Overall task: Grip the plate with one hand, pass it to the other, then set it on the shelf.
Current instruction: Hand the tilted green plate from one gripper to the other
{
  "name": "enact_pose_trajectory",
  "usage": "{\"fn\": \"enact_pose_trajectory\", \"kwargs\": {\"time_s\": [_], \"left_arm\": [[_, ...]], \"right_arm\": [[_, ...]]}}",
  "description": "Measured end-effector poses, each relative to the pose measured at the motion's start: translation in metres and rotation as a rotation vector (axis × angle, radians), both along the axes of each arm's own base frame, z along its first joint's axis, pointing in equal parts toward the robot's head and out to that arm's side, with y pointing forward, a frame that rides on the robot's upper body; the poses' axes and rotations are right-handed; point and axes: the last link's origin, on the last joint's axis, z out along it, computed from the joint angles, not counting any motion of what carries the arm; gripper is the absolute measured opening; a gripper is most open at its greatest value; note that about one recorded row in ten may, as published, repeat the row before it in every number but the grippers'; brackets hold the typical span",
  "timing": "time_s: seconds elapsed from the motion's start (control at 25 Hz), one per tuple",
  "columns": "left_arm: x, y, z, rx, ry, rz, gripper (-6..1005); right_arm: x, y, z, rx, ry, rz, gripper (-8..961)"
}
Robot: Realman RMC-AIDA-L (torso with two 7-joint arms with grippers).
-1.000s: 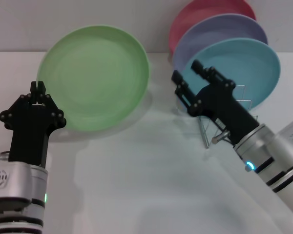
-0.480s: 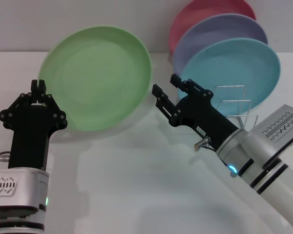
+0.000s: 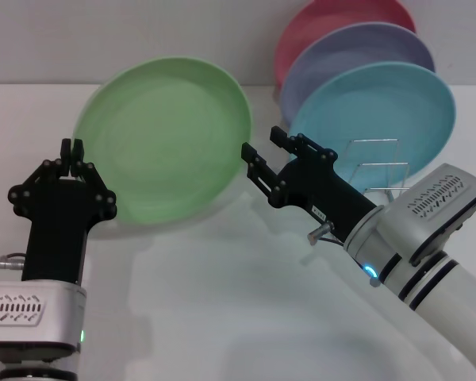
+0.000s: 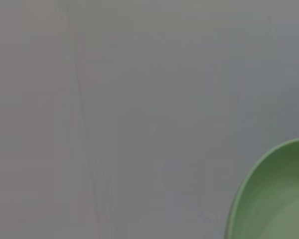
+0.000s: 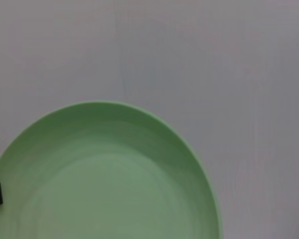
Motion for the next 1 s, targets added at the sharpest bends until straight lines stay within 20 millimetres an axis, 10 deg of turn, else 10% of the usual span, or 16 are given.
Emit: {"fn": "enact_pose_trajectory", "kwargs": {"time_s": [1.0], "left_arm": [[0.0019, -0.0065, -0.0063, -0.022, 0.026, 0.043, 41]], "right_arm": [[0.0024, 0.0029, -0.0033, -0.019, -0.029, -0.017, 517]]}}
